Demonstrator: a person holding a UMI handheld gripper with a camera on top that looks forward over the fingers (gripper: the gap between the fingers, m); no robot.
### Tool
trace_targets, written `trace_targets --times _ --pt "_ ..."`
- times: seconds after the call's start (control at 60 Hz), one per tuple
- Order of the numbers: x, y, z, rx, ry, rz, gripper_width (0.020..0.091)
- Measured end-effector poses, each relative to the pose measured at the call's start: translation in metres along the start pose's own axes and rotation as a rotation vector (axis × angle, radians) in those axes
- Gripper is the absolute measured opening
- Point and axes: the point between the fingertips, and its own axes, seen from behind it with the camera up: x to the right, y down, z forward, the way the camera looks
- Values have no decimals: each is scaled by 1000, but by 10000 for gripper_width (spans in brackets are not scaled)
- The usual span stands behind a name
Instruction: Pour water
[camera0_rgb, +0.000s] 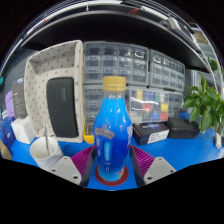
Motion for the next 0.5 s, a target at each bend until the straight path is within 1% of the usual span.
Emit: trace_targets --times 0.133,0.233,0.283,0.4,0.5 --pt "-5 25 -40 -29 -4 26 658" --pt "-9 46 -85 -75 0 12 716" --pt "-17 51 -108 -88 -14 8 726" --pt "-31 49 -163 -121 -28 -8 727" --pt "-42 29 -200 -107 -23 7 730"
